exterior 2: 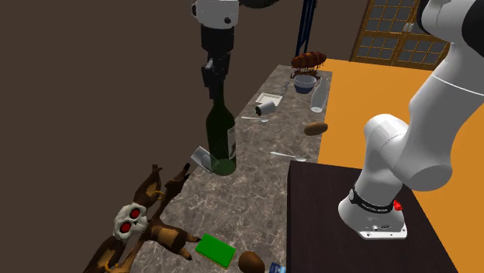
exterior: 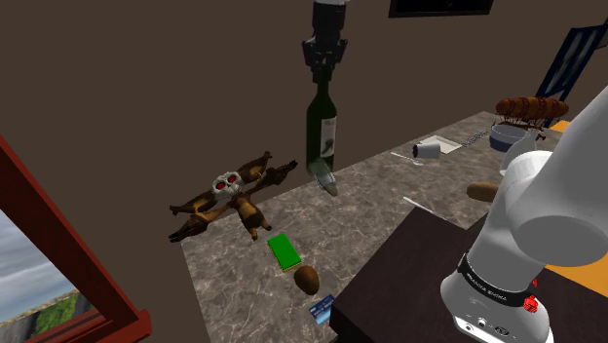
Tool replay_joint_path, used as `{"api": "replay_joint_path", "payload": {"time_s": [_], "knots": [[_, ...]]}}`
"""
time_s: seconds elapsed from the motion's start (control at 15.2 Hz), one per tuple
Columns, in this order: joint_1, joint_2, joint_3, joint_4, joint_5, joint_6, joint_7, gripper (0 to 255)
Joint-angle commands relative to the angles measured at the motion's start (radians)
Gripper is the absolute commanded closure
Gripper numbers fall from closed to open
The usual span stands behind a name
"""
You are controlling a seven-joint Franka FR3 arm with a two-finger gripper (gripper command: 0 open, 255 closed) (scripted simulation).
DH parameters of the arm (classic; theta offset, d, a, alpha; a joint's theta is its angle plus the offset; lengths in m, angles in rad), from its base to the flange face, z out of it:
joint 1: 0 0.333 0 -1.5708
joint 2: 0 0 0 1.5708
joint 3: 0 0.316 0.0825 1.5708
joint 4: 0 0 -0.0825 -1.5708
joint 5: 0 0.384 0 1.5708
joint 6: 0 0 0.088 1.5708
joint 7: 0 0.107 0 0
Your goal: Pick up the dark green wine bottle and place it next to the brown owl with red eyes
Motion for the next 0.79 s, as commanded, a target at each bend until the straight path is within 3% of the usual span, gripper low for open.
{"api": "replay_joint_path", "payload": {"time_s": [0.0,0.73], "knots": [[0.000,-0.008,0.001,-0.033,-0.001,0.026,0.002,255],[-0.002,-0.017,-0.002,-0.190,-0.005,0.175,0.005,255]]}}
